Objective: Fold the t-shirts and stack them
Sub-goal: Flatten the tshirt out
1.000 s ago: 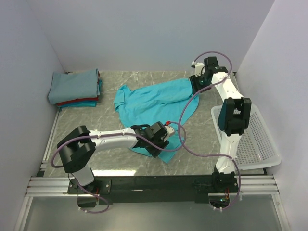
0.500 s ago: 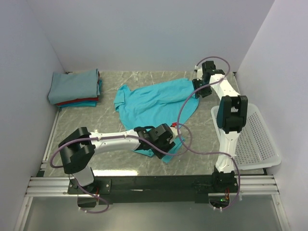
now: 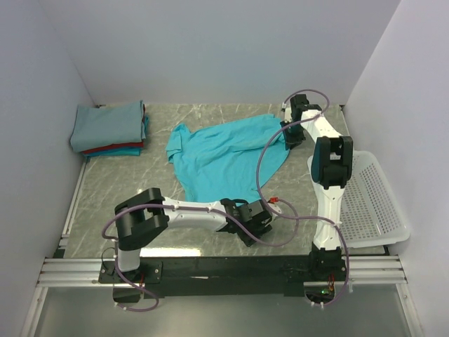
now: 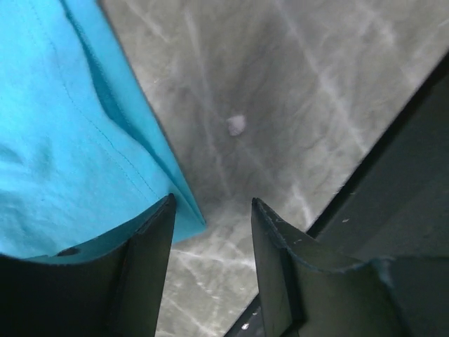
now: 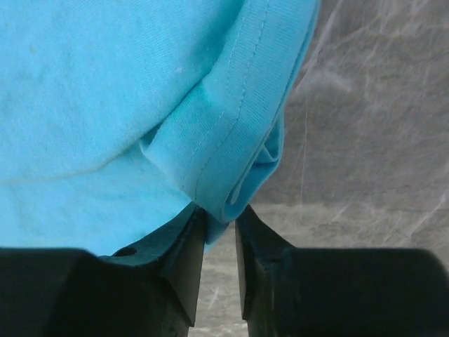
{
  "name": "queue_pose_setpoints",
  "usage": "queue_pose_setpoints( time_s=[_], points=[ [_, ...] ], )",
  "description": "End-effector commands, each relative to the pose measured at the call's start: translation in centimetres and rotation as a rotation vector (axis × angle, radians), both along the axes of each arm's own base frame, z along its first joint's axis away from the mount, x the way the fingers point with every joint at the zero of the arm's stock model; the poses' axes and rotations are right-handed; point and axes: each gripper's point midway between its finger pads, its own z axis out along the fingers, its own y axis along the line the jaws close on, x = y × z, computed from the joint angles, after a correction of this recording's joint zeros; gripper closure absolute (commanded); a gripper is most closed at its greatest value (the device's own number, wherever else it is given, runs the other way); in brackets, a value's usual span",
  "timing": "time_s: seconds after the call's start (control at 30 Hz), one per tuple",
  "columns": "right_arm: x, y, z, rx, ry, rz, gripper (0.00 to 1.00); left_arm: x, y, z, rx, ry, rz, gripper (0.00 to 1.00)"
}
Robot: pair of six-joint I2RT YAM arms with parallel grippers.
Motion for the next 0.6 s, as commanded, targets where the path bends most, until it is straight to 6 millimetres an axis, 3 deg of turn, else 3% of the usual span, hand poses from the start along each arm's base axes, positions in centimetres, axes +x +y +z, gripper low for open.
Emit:
queue_pose_setpoints(
  time_s=[0.0, 0.13, 0.27, 0.43, 0.57],
  points=[
    [0.8, 0.7, 2.0, 0.038, -0.046, 0.001, 0.74, 0.5, -0.3, 0.4, 0.019, -0.041, 0.029, 0.48],
    [0.4, 1.2, 3.4, 0.066, -0.077, 0.015, 0.84, 1.4, 0.7, -0.1, 0.069, -0.087, 0.074, 0.59],
    [-0.4, 1.5, 4.5, 0.087, -0.091, 0.027, 0.86, 2.2, 1.6, -0.2, 0.103, -0.145, 0.105, 0.69],
    [-1.5, 2.1, 5.4, 0.117, -0.09, 0.047, 0.93, 1.8, 2.5, -0.7, 0.136, -0.145, 0.095, 0.77],
    [-2.7, 2.5, 6.4, 0.145, -0.097, 0.064, 1.0, 0.9, 3.5, -0.7, 0.134, -0.124, 0.093, 0.97]
  ],
)
